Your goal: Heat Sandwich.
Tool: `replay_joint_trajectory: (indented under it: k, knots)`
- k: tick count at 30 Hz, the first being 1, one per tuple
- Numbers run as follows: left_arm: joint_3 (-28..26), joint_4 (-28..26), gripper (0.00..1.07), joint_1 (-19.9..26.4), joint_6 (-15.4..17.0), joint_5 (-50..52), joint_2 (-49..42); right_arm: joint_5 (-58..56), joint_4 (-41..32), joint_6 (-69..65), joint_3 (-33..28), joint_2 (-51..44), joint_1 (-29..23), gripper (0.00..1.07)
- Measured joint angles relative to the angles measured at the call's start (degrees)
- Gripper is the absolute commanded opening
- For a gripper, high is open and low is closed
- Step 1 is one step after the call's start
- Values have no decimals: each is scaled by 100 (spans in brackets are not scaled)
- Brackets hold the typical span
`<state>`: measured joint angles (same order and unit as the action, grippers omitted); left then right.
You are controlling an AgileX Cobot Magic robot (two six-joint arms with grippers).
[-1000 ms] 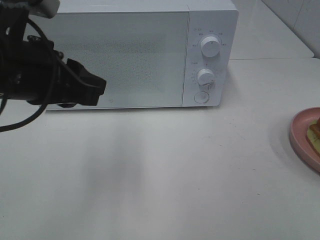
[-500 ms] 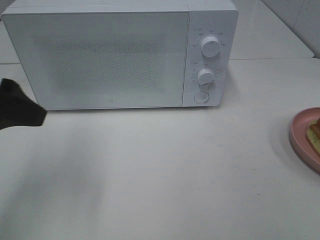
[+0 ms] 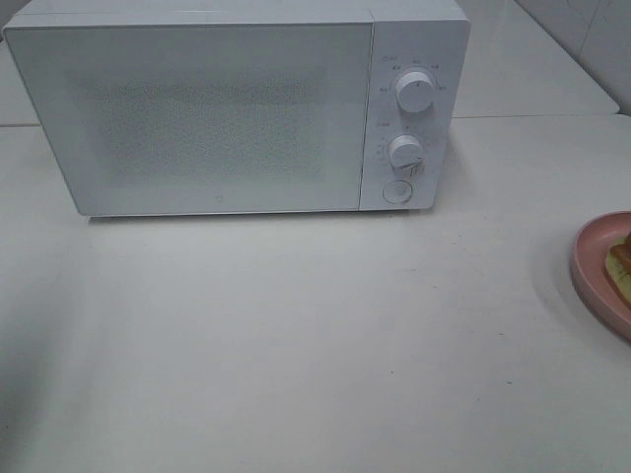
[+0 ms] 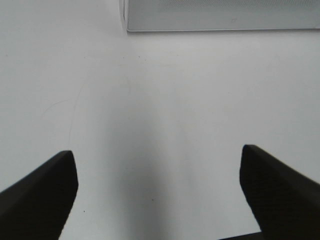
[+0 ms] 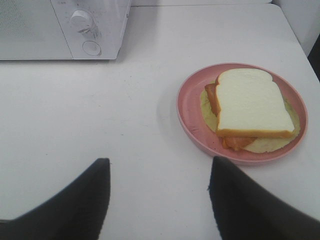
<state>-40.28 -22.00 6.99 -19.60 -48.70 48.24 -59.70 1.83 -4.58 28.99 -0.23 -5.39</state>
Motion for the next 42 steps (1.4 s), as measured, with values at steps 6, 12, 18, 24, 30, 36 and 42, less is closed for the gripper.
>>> replay_joint_trajectory:
  k: [6, 12, 18, 24, 30, 36, 42]
  knots:
    - [481, 258, 82, 34, 6, -304, -905, 0, 0, 0, 0, 0, 0, 58]
    - [877, 596, 82, 34, 304, -733, -1879, 0, 0, 0, 0, 0, 0, 58]
    - [922, 1289, 82, 34, 733, -1186, -2693, 0, 0, 0, 0, 0, 0, 58]
    - [940, 1547, 81, 34, 991, -1432, -3690, 0, 0, 0, 0, 0, 0, 58]
    - [945, 1690, 80, 34, 1008, -1473, -4595, 0, 0, 0, 0, 0, 0, 58]
    - [968, 1770, 80, 34, 1134, -1536, -4841, 0, 0, 0, 0, 0, 0, 58]
    - [1100, 1799, 80, 34, 1283, -1341, -4847, 0, 0, 0, 0, 0, 0, 58]
